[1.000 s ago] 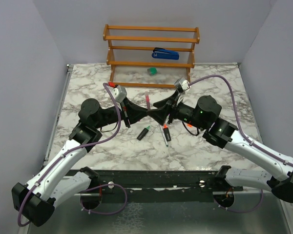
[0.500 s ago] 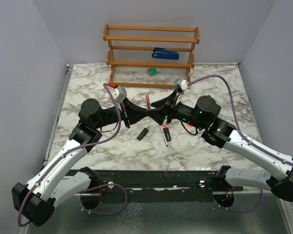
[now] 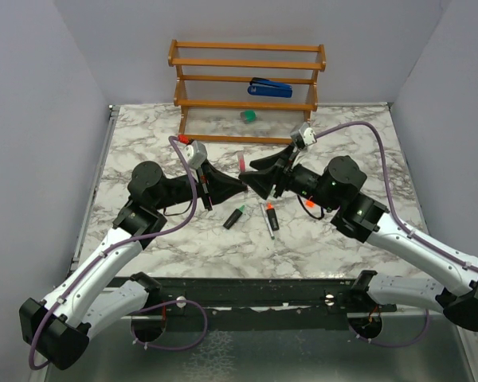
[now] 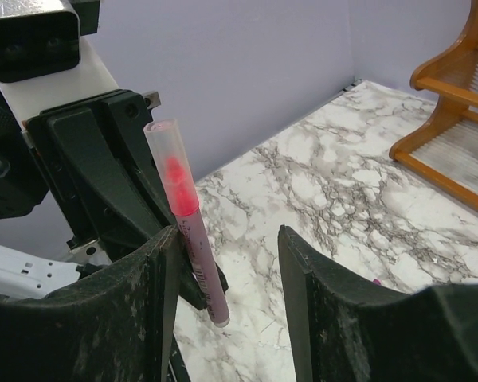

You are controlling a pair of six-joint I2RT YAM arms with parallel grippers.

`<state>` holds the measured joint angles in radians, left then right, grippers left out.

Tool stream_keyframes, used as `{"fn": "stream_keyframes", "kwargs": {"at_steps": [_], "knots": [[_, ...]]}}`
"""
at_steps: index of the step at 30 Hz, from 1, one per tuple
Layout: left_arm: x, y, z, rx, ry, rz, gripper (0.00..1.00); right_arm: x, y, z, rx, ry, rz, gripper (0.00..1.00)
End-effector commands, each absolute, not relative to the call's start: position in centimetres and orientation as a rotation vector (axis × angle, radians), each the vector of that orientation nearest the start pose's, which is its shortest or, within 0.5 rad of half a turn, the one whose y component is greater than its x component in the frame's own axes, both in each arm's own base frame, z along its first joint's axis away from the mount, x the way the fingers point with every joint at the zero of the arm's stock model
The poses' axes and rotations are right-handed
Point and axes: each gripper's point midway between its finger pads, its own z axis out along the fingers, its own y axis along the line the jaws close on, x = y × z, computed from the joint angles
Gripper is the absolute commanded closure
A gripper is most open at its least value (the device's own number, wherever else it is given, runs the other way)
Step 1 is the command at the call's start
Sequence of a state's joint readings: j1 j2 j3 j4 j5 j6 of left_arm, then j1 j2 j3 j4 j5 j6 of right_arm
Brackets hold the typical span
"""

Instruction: Insert the pens into the pen caps

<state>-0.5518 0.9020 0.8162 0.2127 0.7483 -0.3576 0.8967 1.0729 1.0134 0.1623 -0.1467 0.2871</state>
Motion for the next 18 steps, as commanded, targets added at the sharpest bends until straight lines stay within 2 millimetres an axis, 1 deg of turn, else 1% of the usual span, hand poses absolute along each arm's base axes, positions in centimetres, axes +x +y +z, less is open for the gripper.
{"fn": "stream_keyframes", "kwargs": {"at_steps": [1,6,7,8,9,10,11,13,14,15,16,17,18], "knots": [[18.3,-27.0,34.9,0.825,1.374,-1.272,1.0,21.7,33.4,38.4,-0.592,1.422,1.067,0.46],[18.3,-27.0,34.8,0.827,1.375,-1.271,1.0,21.7,33.9,37.9,-0.608,1.432,1.076,0.49],[18.3,-27.0,34.9,0.825,1.375,-1.27,1.0,21.7,33.9,37.9,-0.613,1.433,1.077,0.53],[18.3,-27.0,34.8,0.824,1.377,-1.27,1.0,21.6,34.1,37.9,-0.622,1.435,1.08,0.6],[18.3,-27.0,34.8,0.824,1.379,-1.269,1.0,21.5,34.2,37.7,-0.638,1.441,1.082,0.71],[18.3,-26.9,34.8,0.822,1.38,-1.268,1.0,21.5,34.3,37.6,-0.648,1.449,1.082,0.89],[18.3,-26.9,34.8,0.819,1.384,-1.266,1.0,21.6,34.3,37.5,-0.649,1.457,1.077,0.98],[18.3,-26.7,34.7,0.804,1.402,-1.258,1.0,21.7,34.1,37.5,-0.642,1.458,1.063,0.99],[18.2,-26.5,34.6,0.799,1.416,-1.253,0.96,21.8,33.9,37.6,-0.638,1.461,1.05,0.99],[18.1,-26.3,34.5,0.803,1.424,-1.243,0.84,21.9,33.6,37.6,-0.634,1.467,1.033,1.0],[17.8,-26.1,34.3,0.809,1.44,-1.233,0.63,22.0,33.5,37.6,-0.633,1.475,1.019,0.99],[17.5,-25.8,34.2,0.812,1.455,-1.219,0.49,22.1,33.3,37.6,-0.633,1.48,1.002,0.99],[17.2,-25.4,34.4,0.815,1.457,-1.206,0.39,22.3,33.1,37.5,-0.63,1.491,0.988,1.0]]}}
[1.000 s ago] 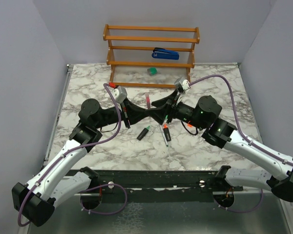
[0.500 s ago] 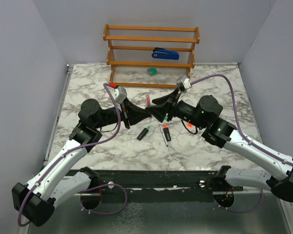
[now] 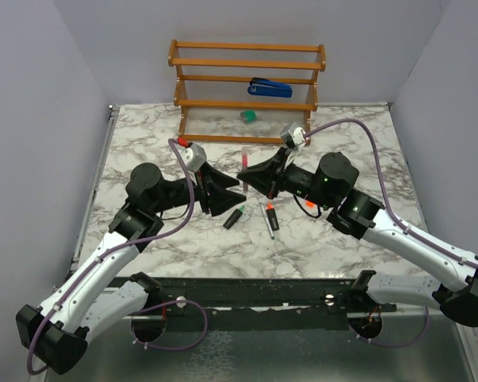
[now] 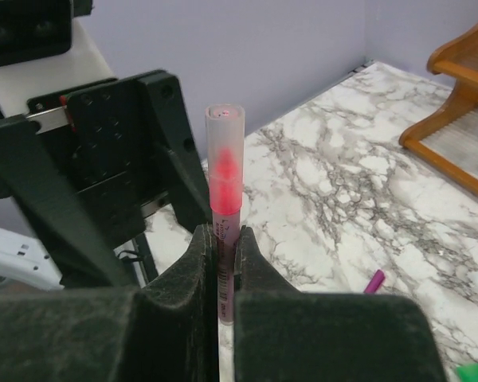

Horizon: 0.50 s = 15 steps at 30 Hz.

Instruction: Insert the pens into the pen caps

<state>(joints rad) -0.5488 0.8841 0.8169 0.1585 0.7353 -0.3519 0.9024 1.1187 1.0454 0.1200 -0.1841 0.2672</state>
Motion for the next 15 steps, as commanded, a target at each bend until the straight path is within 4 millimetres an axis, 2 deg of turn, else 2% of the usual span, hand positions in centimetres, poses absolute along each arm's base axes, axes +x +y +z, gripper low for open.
{"fn": "stream_keyframes", "kwargs": {"at_steps": [1,3,6,10,15], "knots": [[16.8,-25.0,34.4,0.814,1.468,-1.194,0.34,22.4,32.9,37.2,-0.632,1.504,0.976,1.0],[15.9,-24.2,35.5,0.798,1.446,-1.179,0.27,22.4,32.9,36.5,-0.639,1.526,0.966,0.99],[15.6,-23.5,37.9,0.746,1.381,-1.163,0.25,22.2,33.2,35.4,-0.657,1.552,0.984,1.0],[17.7,-23.3,39.9,0.631,1.345,-1.125,0.26,21.3,34.1,34.6,-0.699,1.561,1.048,1.0],[20.6,-25.2,41.4,0.592,1.339,-1.165,0.27,20.3,35.2,34.7,-0.763,1.565,1.118,0.99]]}}
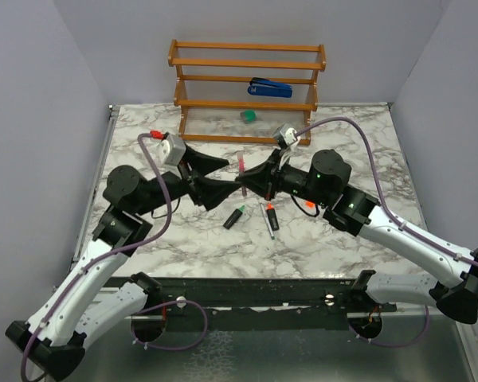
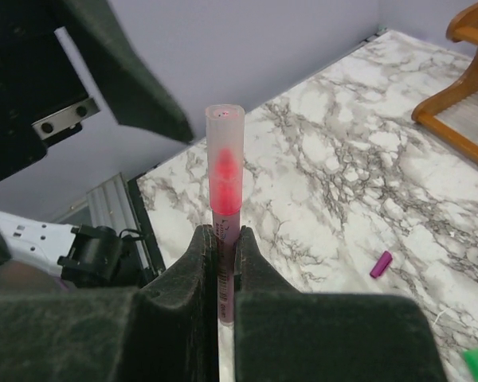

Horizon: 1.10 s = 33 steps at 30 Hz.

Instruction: Insert the pens into the pen caps

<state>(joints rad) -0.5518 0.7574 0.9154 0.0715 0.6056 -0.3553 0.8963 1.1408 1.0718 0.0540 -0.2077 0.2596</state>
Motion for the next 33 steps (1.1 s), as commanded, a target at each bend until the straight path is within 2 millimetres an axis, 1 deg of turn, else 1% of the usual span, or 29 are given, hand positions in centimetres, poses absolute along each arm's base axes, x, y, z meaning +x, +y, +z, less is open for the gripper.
{"fn": "stream_keyframes", "kwargs": {"at_steps": [1,3,5,9,11,12,13,14,15,17,19,22,26,33], "knots": [[21.1,-25.8,41.3,0.6,1.353,-1.182,0.28,20.2,35.3,34.8,-0.77,1.562,1.127,1.0],[21.7,-26.5,41.1,0.608,1.359,-1.208,0.29,20.0,35.4,35.0,-0.782,1.558,1.141,1.0],[22.3,-26.7,41.0,0.6,1.362,-1.204,0.29,19.7,35.5,35.2,-0.792,1.555,1.151,1.0],[23.3,-26.4,40.7,0.574,1.388,-1.145,0.3,19.5,35.6,35.1,-0.804,1.555,1.166,0.99],[23.6,-26.2,40.5,0.57,1.397,-1.124,0.34,19.4,35.6,35.1,-0.807,1.553,1.169,1.0],[23.7,-26.1,40.5,0.566,1.398,-1.116,0.4,19.4,35.7,35.2,-0.809,1.551,1.168,0.99],[23.7,-26.1,40.5,0.563,1.397,-1.113,0.48,19.4,35.7,35.2,-0.812,1.551,1.169,0.99],[23.7,-26.0,40.5,0.561,1.396,-1.112,0.57,19.4,35.7,35.1,-0.816,1.553,1.169,0.99],[23.7,-26.0,40.6,0.559,1.39,-1.113,0.69,19.3,35.7,35.1,-0.818,1.555,1.17,0.99],[23.7,-26.1,40.7,0.558,1.381,-1.12,0.89,19.3,35.8,34.9,-0.822,1.558,1.17,1.0],[23.6,-26.2,40.7,0.565,1.38,-1.128,1.0,19.3,35.8,34.8,-0.822,1.562,1.169,1.0],[23.6,-26.4,40.3,0.572,1.381,-1.141,1.0,19.4,35.7,34.9,-0.82,1.561,1.165,1.0],[23.2,-26.5,39.4,0.571,1.391,-1.172,1.0,19.5,35.6,35.4,-0.805,1.555,1.163,1.0],[22.2,-26.5,35.9,0.551,1.46,-1.231,1.0,19.7,35.7,36.8,-0.799,1.52,1.155,0.99]]}}
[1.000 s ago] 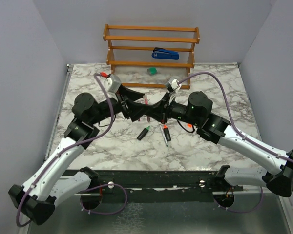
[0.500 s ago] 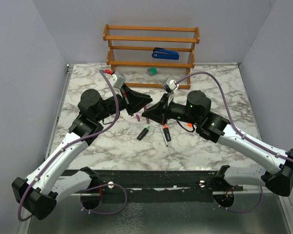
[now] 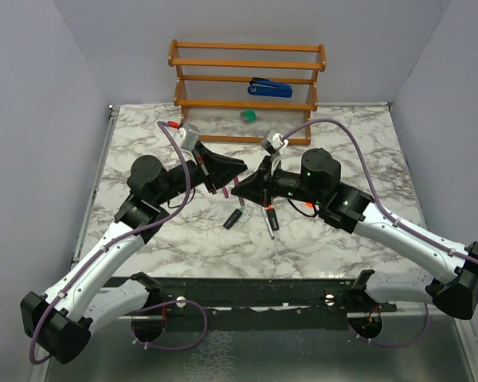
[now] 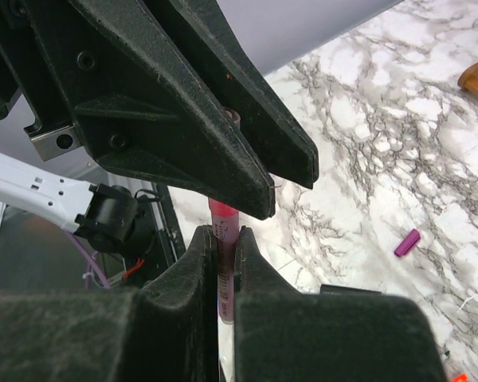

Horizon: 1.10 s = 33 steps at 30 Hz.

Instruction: Insert the pens into the pen caps

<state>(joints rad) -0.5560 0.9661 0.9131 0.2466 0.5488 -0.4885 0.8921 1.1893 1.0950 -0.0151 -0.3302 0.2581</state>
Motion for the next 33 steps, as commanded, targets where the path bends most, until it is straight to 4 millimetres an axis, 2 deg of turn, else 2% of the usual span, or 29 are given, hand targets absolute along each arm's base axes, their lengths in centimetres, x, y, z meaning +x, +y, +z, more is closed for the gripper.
{"fn": "stream_keyframes", "kwargs": {"at_steps": [1,9,13,14,15,16,19,20,22,25,27,30,32,33], "knots": [[22.1,-26.4,35.5,0.55,1.468,-1.231,1.0,19.8,35.7,37.1,-0.8,1.513,1.151,0.99],[21.3,-26.4,33.9,0.563,1.5,-1.255,1.0,20.6,36.3,38.5,-0.826,1.491,1.125,1.0],[21.7,-26.5,33.5,0.558,1.522,-1.25,1.0,20.9,36.5,38.4,-0.818,1.499,1.122,0.99],[22.0,-26.5,33.6,0.56,1.529,-1.23,0.87,21.0,36.5,38.2,-0.812,1.506,1.117,1.0],[22.5,-26.4,34.1,0.565,1.525,-1.193,0.64,21.3,36.4,37.8,-0.801,1.522,1.103,0.99],[23.2,-26.1,34.5,0.562,1.526,-1.142,0.49,21.5,36.2,37.6,-0.787,1.538,1.085,1.0],[25.6,-24.9,37.6,0.534,1.475,-1.018,0.21,21.8,34.9,37.0,-0.748,1.558,1.034,0.99],[26.1,-24.6,38.8,0.528,1.456,-1.002,0.15,21.9,34.4,36.6,-0.733,1.578,1.006,1.0],[27.3,-23.7,40.8,0.513,1.423,-0.973,0.12,22.5,32.9,35.0,-0.7,1.634,0.935,1.0],[28.6,-22.3,41.9,0.487,1.418,-0.937,0.11,24.0,30.0,31.9,-0.623,1.701,0.859,1.0],[29.4,-21.0,41.2,0.461,1.451,-0.903,0.11,25.4,27.7,29.8,-0.564,1.754,0.837,1.0],[29.9,-19.6,39.1,0.435,1.511,-0.866,0.11,29.1,23.6,26.6,-0.445,1.86,0.73,1.0],[29.6,-20.2,35.8,0.476,1.615,-0.898,0.18,32.1,20.5,23.8,-0.348,2.014,0.598,1.0],[29.4,-20.7,33.9,0.508,1.678,-0.938,0.23,33.6,19.4,23.1,-0.314,2.061,0.561,1.0]]}}
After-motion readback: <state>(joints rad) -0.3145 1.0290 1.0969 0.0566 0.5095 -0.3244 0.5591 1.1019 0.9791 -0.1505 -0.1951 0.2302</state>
